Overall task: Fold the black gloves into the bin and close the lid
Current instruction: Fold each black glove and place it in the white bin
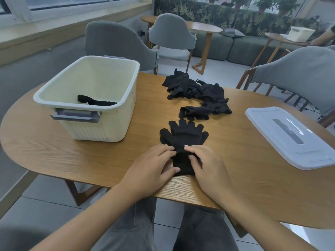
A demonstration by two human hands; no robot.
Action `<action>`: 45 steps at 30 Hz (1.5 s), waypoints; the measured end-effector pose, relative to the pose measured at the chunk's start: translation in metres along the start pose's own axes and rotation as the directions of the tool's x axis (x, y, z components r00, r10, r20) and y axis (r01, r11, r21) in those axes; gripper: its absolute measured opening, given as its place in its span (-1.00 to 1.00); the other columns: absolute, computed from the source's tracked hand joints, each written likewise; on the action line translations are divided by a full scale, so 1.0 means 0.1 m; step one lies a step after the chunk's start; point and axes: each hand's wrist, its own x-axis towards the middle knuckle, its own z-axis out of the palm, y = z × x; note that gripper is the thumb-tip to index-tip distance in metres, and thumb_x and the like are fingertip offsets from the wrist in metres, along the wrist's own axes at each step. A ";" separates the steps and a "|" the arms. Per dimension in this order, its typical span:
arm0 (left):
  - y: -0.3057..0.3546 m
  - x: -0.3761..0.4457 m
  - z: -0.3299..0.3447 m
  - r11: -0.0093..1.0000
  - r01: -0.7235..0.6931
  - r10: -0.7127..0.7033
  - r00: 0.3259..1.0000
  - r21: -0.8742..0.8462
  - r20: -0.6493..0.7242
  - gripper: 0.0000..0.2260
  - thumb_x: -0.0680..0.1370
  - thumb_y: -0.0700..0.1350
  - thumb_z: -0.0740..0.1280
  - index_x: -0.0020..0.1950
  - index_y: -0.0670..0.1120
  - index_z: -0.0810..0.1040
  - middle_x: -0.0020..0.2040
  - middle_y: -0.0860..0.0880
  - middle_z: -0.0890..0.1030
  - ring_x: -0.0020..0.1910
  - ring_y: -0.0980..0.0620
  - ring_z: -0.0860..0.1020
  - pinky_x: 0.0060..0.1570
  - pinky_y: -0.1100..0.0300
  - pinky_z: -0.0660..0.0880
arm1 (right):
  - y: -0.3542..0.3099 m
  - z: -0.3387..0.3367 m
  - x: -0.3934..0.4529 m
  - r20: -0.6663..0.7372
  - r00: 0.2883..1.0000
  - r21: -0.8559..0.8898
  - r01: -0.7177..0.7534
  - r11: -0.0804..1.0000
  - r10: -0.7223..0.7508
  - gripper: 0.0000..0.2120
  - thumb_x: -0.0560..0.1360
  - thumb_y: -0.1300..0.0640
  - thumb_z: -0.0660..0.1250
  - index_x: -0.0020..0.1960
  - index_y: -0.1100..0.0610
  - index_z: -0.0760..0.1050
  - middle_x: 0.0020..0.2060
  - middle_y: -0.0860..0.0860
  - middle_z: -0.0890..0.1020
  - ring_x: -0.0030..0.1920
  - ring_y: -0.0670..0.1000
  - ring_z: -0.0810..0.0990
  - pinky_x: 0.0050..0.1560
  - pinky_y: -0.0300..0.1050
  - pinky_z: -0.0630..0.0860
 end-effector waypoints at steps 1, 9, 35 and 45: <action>0.00 -0.01 0.01 1.000 0.011 -0.011 1.000 -0.002 -0.002 -0.48 0.59 0.23 0.22 0.46 -0.01 0.47 0.44 0.11 0.45 0.44 0.19 0.34 0.41 0.30 0.28 | 0.00 0.00 -0.01 -0.020 1.000 -0.012 0.013 1.000 -0.013 -0.72 0.58 0.27 0.33 0.25 0.06 0.61 0.15 -0.12 0.63 0.22 -0.18 0.52 0.25 -0.51 0.27; 0.05 -0.03 -0.02 0.999 0.034 -0.034 0.999 -0.002 -0.002 -0.51 0.57 0.25 0.21 0.33 -0.05 0.56 0.27 0.07 0.56 0.26 0.18 0.44 0.23 0.44 0.28 | -0.06 0.01 -0.19 -0.125 0.962 -0.163 0.220 0.962 -0.242 -0.75 0.58 0.25 0.27 0.20 0.18 0.64 0.12 -0.03 0.68 0.18 -0.06 0.60 0.26 -0.22 0.48; 0.03 0.00 -0.06 0.982 0.135 -0.151 0.981 -0.130 -0.120 -0.69 0.64 0.19 0.19 0.15 0.01 0.56 0.16 0.17 0.53 0.13 0.22 0.52 0.10 0.28 0.49 | -0.14 -0.03 -0.25 -0.021 0.974 -0.183 0.220 0.958 -0.227 -0.70 0.48 0.25 0.24 0.14 0.17 0.65 0.03 -0.04 0.69 0.09 -0.06 0.61 0.08 -0.19 0.56; 0.11 0.05 -0.04 0.996 0.022 -0.027 0.998 -0.086 -0.057 -0.61 0.62 0.09 0.28 0.41 0.00 0.53 0.39 0.12 0.48 0.45 0.18 0.35 0.42 0.33 0.27 | -0.11 -0.15 -0.10 -0.022 1.000 0.054 -0.013 0.998 0.014 -0.71 0.61 0.22 0.24 0.27 0.03 0.59 0.17 -0.19 0.59 0.26 -0.23 0.48 0.28 -0.30 0.42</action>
